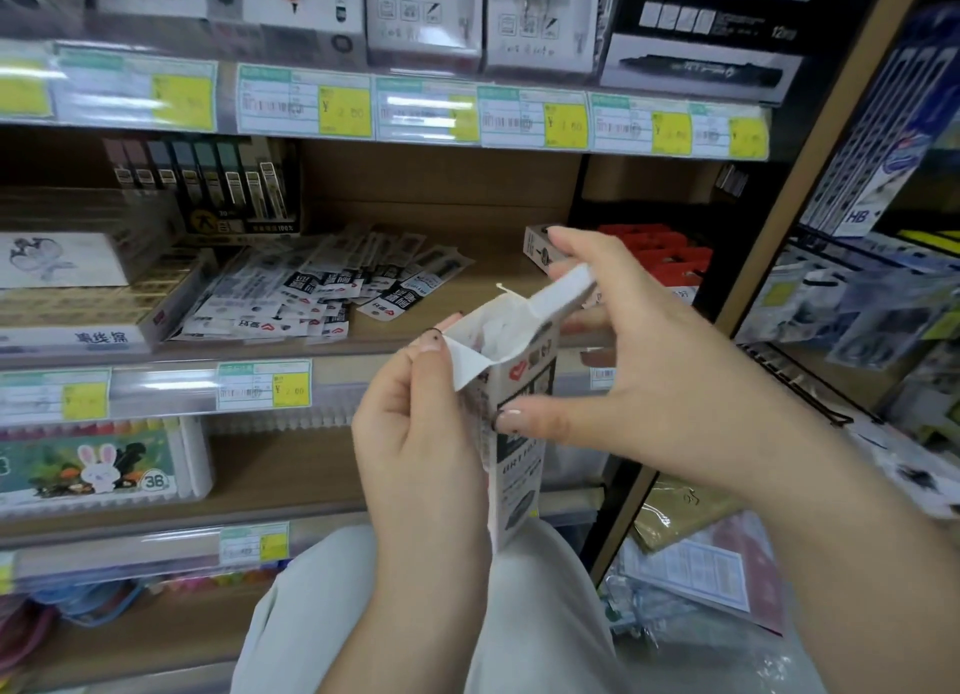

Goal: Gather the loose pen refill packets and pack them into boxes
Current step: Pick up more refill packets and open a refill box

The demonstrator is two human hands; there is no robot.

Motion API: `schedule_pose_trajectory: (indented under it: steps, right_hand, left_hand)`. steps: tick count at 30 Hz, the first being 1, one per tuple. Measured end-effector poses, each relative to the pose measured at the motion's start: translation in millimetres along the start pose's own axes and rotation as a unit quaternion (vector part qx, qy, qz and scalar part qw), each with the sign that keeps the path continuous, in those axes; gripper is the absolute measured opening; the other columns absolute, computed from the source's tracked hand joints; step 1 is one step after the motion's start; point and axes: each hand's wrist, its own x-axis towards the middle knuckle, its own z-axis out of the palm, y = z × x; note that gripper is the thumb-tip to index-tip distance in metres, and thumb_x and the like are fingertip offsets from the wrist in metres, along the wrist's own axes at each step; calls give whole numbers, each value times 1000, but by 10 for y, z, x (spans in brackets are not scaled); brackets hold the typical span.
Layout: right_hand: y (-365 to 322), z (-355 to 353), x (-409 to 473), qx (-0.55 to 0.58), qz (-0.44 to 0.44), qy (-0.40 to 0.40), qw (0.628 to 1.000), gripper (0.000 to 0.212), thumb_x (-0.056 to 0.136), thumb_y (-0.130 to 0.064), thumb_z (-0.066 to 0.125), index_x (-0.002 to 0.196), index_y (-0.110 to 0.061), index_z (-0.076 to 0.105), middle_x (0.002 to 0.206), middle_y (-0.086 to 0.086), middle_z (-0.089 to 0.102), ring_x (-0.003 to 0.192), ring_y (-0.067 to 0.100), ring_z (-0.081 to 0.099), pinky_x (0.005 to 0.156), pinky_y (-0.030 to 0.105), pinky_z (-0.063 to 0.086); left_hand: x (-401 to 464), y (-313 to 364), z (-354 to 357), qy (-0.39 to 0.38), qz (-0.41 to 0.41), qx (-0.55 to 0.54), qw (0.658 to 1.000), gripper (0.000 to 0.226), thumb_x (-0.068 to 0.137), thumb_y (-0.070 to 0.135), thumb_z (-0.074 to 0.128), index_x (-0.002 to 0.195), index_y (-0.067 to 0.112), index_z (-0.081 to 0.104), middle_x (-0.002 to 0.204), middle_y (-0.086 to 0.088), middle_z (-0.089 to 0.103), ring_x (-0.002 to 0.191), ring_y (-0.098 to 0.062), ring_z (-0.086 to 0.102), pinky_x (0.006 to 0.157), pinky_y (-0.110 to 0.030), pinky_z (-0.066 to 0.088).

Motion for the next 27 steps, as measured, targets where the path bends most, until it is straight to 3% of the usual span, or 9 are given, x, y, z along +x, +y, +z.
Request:
schedule_pose_trajectory:
  steps: [4,7,12,15,18,20,22,24,27]
  right_hand:
    - [37,137,74,59,-20,91,994,108,53,-51,74,141,-41,12,130,-15,44,115,5,49,97,30,44]
    - [62,132,134,90,-40,125,987,101,61,-44,77,141,-40,16,116,-15,54,107,1,53,90,24,47]
    - [59,-1,151,149,-96,162,971,95,64,-27,82,136,-42,22,101,-25,57,97,-7,57,78,8,45]
    - [180,-76,216,182,-123,214,952,91,65,-19,84,133,-38,27,96,-22,58,96,-1,60,77,11,47]
    - [307,-73,342,182,-85,227,953,75,56,-47,85,116,-35,40,98,-2,55,112,20,56,80,18,47]
    - [289,-31,281,148,-139,326,924,83,67,-27,82,132,-38,31,109,0,55,111,14,56,86,21,47]
    - [290,59,214,135,-178,387,895,98,69,-5,77,144,-15,16,111,-3,53,104,5,55,86,21,47]
    - [402,207,272,120,-180,413,885,99,67,0,75,142,-4,11,111,-1,51,104,4,55,85,13,44]
    - [586,398,417,127,-149,436,879,100,67,2,76,141,-5,10,113,-5,48,108,-1,51,91,13,41]
  left_hand:
    - [-1,36,34,-19,38,12,999,32,98,11,43,74,14,65,73,6,66,70,-6,58,61,-16,46]
    - [0,20,8,-52,80,70,993,24,93,22,47,88,11,67,95,4,69,87,-5,63,71,-17,49]
    - [45,57,-58,-125,154,127,972,29,90,36,47,86,12,63,123,-1,61,120,-21,54,97,-48,43]
    - [121,116,-91,-111,198,168,959,27,87,37,45,81,15,60,121,4,60,121,-15,52,97,-40,42]
    - [260,129,-189,-86,224,209,948,22,87,34,44,79,20,58,116,10,61,115,-6,55,93,-31,42]
    - [372,97,-269,-58,204,222,952,17,84,34,46,75,25,57,112,13,63,111,-6,57,92,-32,43]
    - [484,50,-350,-30,173,237,955,14,83,31,49,71,27,56,108,14,65,109,-7,57,93,-35,44]
    - [575,0,-427,-15,152,261,953,14,83,27,48,70,26,55,106,13,65,107,-9,58,91,-35,45]
    - [664,-60,-511,-12,135,320,938,16,86,25,50,71,27,56,99,18,63,101,-3,57,82,-25,44]
